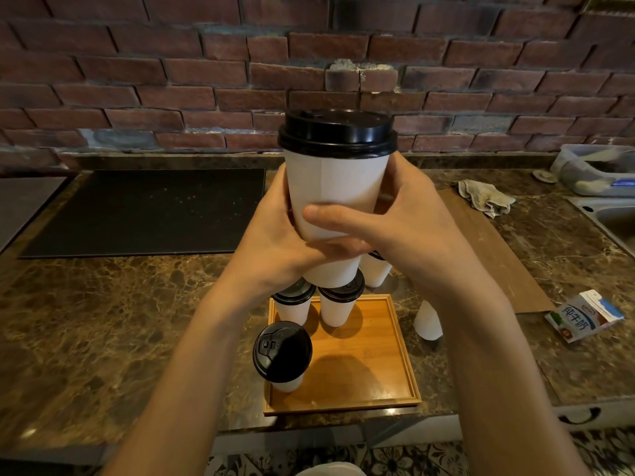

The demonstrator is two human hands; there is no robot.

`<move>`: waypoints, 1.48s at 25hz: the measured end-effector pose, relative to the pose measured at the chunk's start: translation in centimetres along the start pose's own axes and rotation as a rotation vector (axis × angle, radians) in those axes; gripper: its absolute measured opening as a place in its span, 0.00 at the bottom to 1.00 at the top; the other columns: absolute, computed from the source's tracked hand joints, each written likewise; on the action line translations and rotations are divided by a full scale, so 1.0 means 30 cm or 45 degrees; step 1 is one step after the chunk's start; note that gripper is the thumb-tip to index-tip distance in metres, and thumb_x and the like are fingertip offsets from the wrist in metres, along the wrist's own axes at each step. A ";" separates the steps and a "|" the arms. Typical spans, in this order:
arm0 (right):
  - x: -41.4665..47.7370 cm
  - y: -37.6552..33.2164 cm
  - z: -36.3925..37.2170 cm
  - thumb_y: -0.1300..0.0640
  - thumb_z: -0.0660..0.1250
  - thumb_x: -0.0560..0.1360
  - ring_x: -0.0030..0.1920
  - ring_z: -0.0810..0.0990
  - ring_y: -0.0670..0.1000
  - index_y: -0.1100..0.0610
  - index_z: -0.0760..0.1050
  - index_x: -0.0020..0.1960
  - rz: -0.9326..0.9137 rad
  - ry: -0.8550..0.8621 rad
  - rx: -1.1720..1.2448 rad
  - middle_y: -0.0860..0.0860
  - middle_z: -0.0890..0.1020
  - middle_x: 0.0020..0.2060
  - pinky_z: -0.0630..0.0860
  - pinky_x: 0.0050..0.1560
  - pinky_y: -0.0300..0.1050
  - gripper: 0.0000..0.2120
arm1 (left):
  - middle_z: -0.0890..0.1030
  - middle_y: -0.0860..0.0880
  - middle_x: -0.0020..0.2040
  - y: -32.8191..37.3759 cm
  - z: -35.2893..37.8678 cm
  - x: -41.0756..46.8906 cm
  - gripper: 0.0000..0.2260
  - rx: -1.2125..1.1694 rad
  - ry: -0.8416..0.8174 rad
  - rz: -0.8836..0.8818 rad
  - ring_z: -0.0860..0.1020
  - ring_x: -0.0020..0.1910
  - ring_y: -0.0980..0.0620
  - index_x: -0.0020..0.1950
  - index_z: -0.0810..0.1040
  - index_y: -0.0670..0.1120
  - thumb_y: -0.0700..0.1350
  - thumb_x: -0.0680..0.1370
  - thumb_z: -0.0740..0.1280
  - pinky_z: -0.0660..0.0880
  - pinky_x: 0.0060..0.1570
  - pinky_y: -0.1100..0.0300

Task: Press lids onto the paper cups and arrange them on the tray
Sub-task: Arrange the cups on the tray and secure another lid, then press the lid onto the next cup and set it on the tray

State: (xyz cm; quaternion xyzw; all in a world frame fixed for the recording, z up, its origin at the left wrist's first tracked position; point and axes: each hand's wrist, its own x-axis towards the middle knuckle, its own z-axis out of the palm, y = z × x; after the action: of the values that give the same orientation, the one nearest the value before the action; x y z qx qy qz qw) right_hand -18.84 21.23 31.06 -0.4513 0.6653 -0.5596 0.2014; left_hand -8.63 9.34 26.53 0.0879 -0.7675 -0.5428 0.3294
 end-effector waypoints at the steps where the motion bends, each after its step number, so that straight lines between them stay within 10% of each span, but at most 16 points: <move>1: 0.001 0.001 0.003 0.49 0.79 0.63 0.53 0.78 0.37 0.46 0.70 0.63 0.001 0.024 -0.022 0.41 0.79 0.53 0.78 0.47 0.31 0.32 | 0.77 0.57 0.57 -0.001 0.005 0.002 0.38 -0.004 0.010 0.011 0.76 0.59 0.64 0.65 0.64 0.53 0.42 0.61 0.80 0.74 0.50 0.72; 17: -0.010 0.055 0.014 0.49 0.81 0.62 0.60 0.76 0.38 0.48 0.69 0.67 -0.090 0.127 -0.019 0.42 0.79 0.59 0.78 0.56 0.36 0.37 | 0.71 0.55 0.66 -0.014 0.006 -0.022 0.45 0.003 -0.106 -0.012 0.72 0.66 0.58 0.75 0.54 0.48 0.46 0.65 0.76 0.73 0.59 0.64; 22: -0.052 0.114 -0.022 0.46 0.79 0.62 0.61 0.74 0.34 0.44 0.66 0.66 -0.203 0.177 -0.028 0.37 0.76 0.58 0.73 0.56 0.28 0.37 | 0.71 0.58 0.67 -0.079 -0.068 -0.112 0.39 -0.007 0.018 -0.202 0.72 0.66 0.59 0.71 0.59 0.64 0.61 0.65 0.74 0.74 0.59 0.63; 29: -0.150 0.352 -0.061 0.47 0.78 0.61 0.63 0.74 0.36 0.50 0.65 0.69 -0.118 0.233 -0.025 0.36 0.76 0.60 0.74 0.57 0.30 0.40 | 0.67 0.58 0.67 -0.409 -0.167 -0.334 0.25 0.516 0.489 -0.438 0.68 0.65 0.58 0.71 0.64 0.59 0.58 0.74 0.64 0.69 0.60 0.57; 37: -0.296 0.697 0.027 0.51 0.82 0.59 0.66 0.73 0.41 0.50 0.63 0.70 0.208 0.316 -0.040 0.44 0.74 0.63 0.74 0.64 0.43 0.45 | 0.65 0.47 0.74 -0.740 -0.101 -0.623 0.25 0.888 0.318 -0.816 0.64 0.72 0.47 0.73 0.66 0.49 0.53 0.77 0.65 0.64 0.67 0.48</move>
State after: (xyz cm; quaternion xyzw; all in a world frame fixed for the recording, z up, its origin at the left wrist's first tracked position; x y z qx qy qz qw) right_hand -21.51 27.40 9.36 -0.3263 0.7282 -0.5823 0.1554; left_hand 2.60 7.41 -0.32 0.4893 -0.7924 -0.3130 0.1862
